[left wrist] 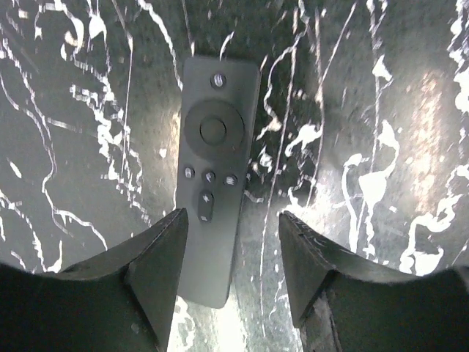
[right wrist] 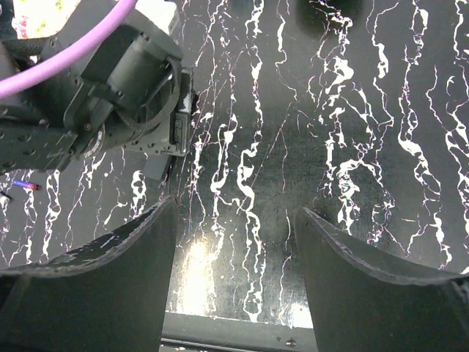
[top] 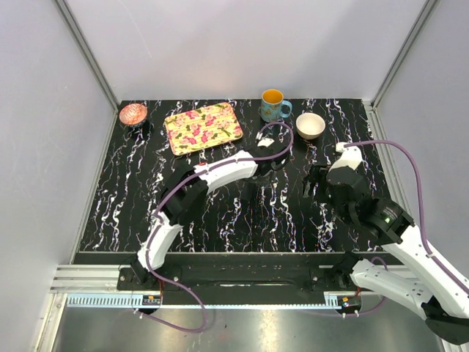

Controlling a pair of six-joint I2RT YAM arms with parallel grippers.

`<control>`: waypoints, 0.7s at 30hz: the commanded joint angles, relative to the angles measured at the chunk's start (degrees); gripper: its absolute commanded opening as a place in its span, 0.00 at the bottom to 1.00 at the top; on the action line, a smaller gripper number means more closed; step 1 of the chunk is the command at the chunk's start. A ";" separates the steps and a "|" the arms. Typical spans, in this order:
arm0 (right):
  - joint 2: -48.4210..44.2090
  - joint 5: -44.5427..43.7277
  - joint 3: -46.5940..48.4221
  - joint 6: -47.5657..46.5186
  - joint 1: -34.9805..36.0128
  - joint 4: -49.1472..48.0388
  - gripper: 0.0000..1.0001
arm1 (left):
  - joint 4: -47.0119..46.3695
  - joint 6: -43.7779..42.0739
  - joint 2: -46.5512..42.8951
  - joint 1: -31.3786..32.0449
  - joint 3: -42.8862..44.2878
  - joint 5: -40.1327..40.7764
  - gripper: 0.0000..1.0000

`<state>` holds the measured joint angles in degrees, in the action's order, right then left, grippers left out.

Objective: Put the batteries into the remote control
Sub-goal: Place the remote control at the center of the board, then reset both arms

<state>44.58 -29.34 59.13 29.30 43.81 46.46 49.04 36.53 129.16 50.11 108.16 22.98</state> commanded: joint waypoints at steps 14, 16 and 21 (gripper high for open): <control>-0.99 -1.42 -4.99 -0.64 -0.22 -4.97 0.73 | -25.32 -9.63 -63.84 -8.69 -49.70 10.42 0.99; -0.72 -1.68 -4.91 -1.61 -0.31 -6.02 0.73 | -22.07 -9.47 -64.74 -14.56 -50.41 5.43 0.99; 1.04 -1.60 -4.64 -2.40 -0.22 -7.69 0.73 | -19.33 -3.94 -66.93 -19.35 -53.05 -2.24 0.99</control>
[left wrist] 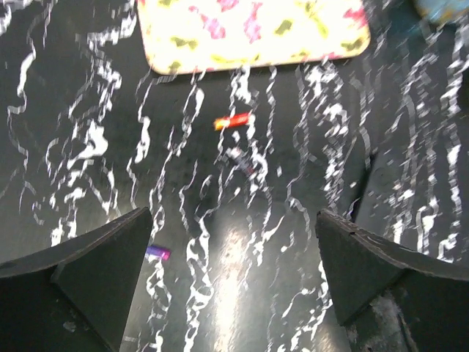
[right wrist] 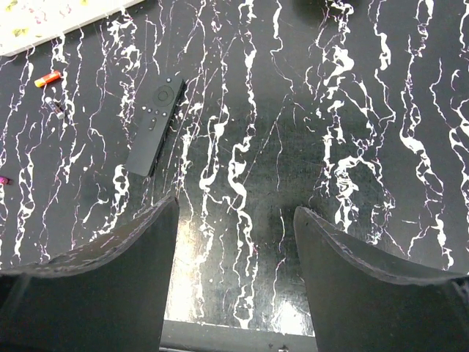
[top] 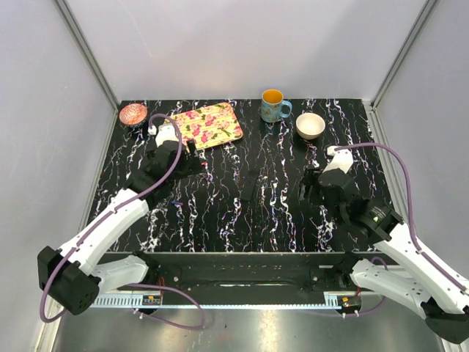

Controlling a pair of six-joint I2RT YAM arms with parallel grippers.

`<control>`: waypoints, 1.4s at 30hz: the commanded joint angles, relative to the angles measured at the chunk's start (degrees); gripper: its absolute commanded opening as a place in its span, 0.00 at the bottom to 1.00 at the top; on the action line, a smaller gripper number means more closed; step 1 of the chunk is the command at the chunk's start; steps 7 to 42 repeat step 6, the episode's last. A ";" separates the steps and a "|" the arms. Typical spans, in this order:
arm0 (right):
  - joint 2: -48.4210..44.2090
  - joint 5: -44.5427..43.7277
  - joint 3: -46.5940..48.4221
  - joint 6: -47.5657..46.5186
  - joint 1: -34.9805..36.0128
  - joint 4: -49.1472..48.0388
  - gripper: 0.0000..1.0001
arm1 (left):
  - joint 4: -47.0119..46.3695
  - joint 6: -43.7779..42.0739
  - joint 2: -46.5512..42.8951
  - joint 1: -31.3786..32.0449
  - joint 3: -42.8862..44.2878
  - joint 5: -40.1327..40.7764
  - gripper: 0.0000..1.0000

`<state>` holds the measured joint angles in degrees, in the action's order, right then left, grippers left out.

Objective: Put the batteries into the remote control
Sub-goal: Reset both arms

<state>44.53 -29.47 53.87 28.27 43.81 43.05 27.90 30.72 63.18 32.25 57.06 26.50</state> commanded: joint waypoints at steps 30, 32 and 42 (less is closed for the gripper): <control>2.49 -0.59 0.71 -1.29 -0.22 -5.51 0.73 | 1.62 5.14 -2.09 -1.58 -1.61 -8.05 0.99; 2.49 -0.59 0.71 -1.29 -0.22 -5.51 0.73 | 1.62 5.14 -2.09 -1.58 -1.61 -8.05 0.99; 2.49 -0.59 0.71 -1.29 -0.22 -5.51 0.73 | 1.62 5.14 -2.09 -1.58 -1.61 -8.05 0.99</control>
